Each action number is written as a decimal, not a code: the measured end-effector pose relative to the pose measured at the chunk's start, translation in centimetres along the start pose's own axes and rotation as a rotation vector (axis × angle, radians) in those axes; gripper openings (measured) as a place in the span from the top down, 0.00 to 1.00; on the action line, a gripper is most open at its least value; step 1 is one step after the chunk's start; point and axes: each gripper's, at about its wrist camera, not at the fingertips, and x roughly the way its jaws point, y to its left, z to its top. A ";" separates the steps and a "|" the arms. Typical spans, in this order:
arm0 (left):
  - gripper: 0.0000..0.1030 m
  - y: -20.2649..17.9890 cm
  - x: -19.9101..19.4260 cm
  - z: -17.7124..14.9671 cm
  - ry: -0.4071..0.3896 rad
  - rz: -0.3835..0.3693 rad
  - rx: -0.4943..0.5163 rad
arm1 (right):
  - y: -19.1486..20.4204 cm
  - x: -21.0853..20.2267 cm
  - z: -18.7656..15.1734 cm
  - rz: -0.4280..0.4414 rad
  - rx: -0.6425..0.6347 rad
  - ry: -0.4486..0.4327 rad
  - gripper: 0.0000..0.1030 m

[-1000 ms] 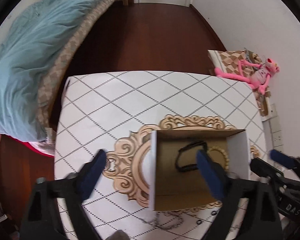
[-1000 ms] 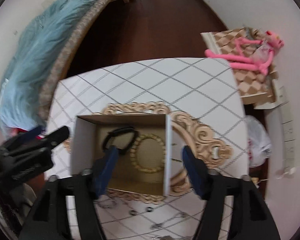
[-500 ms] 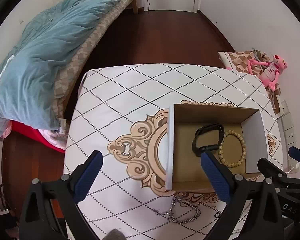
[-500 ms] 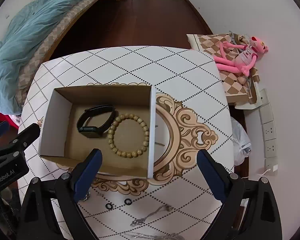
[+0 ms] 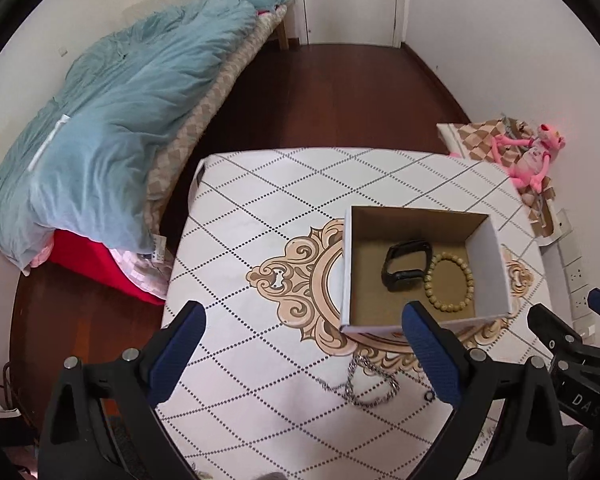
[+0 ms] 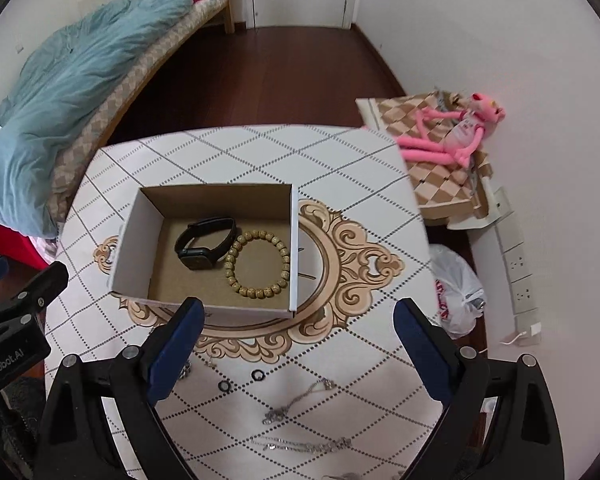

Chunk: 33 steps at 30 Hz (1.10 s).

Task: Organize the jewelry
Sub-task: 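Lift both tools out of the box and back over the table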

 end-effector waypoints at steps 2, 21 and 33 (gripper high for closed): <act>0.03 0.0 -1.5 -0.4 -0.023 -0.010 0.004 | 0.0 -1.5 -0.4 -0.004 0.002 -0.026 0.06; 0.03 2.0 -5.7 -5.2 -0.033 -0.010 -0.038 | -1.5 -7.6 -6.0 0.057 0.080 -0.074 0.06; 0.03 -0.3 3.6 -12.3 0.149 0.034 -0.004 | -9.4 6.2 -16.6 0.063 0.351 0.246 0.22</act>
